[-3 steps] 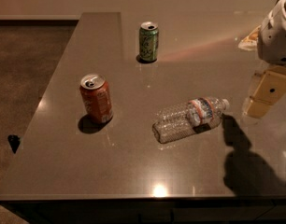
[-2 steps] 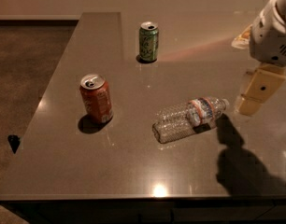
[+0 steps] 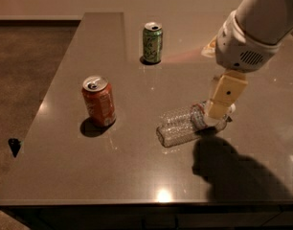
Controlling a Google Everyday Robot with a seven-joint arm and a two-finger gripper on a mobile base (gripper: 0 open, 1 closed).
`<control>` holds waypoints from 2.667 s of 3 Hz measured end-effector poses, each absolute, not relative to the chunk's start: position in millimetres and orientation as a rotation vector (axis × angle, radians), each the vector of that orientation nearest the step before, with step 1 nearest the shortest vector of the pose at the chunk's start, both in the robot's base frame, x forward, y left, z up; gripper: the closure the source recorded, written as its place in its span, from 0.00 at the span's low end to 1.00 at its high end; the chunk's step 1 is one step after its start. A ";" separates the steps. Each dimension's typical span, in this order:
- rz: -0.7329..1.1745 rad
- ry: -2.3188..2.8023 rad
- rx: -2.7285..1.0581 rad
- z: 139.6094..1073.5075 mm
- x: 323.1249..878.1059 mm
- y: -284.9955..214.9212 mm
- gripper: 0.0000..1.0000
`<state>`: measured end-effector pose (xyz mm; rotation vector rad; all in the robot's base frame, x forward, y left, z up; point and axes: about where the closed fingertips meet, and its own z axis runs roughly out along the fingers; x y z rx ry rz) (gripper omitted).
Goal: Move coke can near green can
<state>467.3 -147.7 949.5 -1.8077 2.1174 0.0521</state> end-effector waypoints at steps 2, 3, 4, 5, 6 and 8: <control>0.370 1.884 -1.967 939.1 478.3 -20.9 0.00; 0.436 1.819 -1.991 933.0 485.8 15.1 0.00; 0.468 1.792 -1.982 928.1 495.2 41.4 0.00; 0.503 1.801 -1.961 925.9 498.2 70.7 0.00; 0.524 1.811 -1.951 923.8 501.6 84.1 0.00; 0.502 1.845 -1.940 928.8 516.3 80.6 0.41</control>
Offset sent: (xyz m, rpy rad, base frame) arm 0.0113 0.1782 -0.0078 0.2526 0.1354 0.3349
